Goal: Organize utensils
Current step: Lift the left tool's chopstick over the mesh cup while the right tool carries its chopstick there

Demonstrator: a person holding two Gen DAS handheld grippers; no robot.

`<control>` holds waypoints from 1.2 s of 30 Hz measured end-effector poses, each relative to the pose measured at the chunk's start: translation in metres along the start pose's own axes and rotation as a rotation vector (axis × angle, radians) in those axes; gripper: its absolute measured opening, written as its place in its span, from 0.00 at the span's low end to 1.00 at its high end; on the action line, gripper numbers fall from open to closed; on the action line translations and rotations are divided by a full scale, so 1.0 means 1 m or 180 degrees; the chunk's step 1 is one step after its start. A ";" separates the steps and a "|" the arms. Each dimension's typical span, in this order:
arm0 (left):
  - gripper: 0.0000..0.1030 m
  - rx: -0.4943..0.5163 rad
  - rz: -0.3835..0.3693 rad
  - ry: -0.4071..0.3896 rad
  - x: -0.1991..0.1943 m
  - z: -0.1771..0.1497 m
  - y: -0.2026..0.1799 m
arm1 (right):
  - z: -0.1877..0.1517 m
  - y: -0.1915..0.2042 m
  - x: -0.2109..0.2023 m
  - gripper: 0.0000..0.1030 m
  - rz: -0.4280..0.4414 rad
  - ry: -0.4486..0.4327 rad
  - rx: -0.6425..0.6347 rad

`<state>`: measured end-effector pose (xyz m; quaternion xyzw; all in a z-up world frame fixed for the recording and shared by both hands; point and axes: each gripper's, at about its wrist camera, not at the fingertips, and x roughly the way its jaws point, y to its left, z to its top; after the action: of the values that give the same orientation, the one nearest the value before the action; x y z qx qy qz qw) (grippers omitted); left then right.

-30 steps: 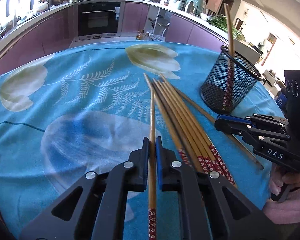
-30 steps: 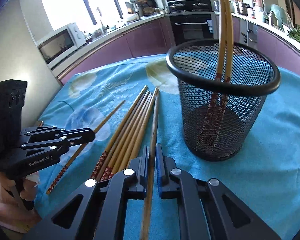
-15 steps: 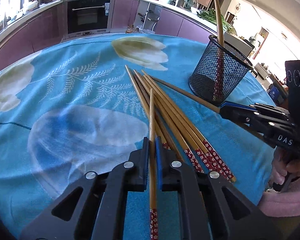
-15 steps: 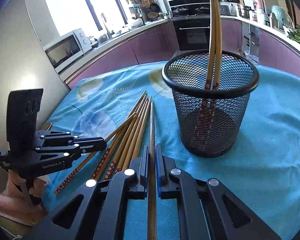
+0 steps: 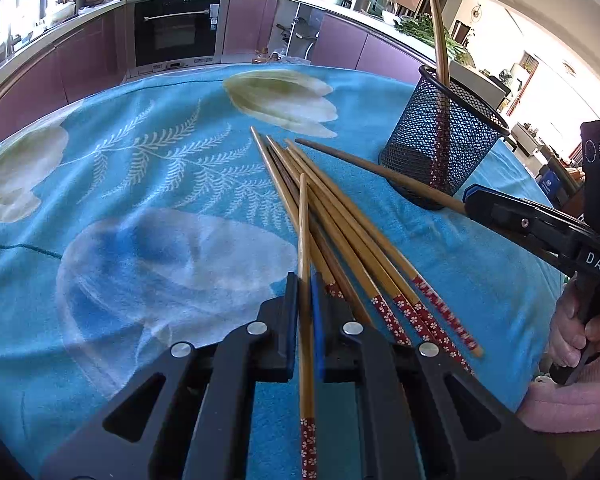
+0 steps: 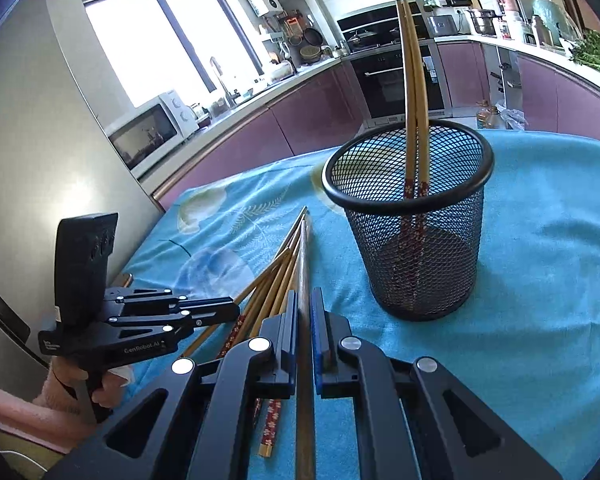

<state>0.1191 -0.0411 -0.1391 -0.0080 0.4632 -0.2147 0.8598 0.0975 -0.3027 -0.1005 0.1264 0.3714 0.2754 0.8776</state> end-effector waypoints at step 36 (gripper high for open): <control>0.07 0.0151 -0.0109 -0.0104 -0.021 0.022 -0.006 | 0.020 0.023 0.024 0.06 -0.0358 0.0283 -0.0639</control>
<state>0.1246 -0.0431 -0.1090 0.0009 0.4437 -0.2402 0.8634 0.1172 -0.2708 -0.0908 0.0046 0.3870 0.2668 0.8826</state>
